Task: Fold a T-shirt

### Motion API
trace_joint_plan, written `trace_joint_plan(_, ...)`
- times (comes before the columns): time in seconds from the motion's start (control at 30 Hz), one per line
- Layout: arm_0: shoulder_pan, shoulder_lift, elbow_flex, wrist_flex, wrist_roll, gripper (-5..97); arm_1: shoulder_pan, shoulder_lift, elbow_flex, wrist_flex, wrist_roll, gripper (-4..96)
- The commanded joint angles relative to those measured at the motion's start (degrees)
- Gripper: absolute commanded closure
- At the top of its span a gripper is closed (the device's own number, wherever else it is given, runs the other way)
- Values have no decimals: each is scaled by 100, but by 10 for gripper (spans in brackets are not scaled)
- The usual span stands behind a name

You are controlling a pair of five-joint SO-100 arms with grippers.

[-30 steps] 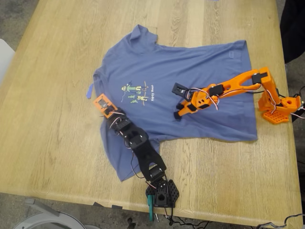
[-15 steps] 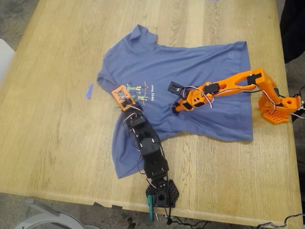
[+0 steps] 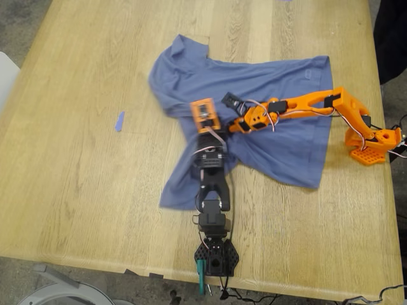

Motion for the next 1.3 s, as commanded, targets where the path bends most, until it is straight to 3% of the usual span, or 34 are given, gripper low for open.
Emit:
trace_joint_plan(0.0,817,642,-501,-79,-26,918,519,44,-141,35,35,913)
trace_joint_plan(0.3,2558,9,-1503,439,9,918,1257,220,334,-264,88,913)
trace_joint_plan(0.63,3894,-2593,-4465,1784,0,918,2057,896,1600,-729,123,913)
trace_joint_plan(1.0,4526,-4271,-5282,2865,-18,918,2417,1731,3050,-1397,123,913)
trace_joint_plan(1.17,4236,-4729,-5265,3015,18,915,2452,2030,3401,-1468,114,913)
trace_joint_plan(1.27,3929,-4860,-5273,3094,149,766,2461,2197,3568,-1468,114,913)
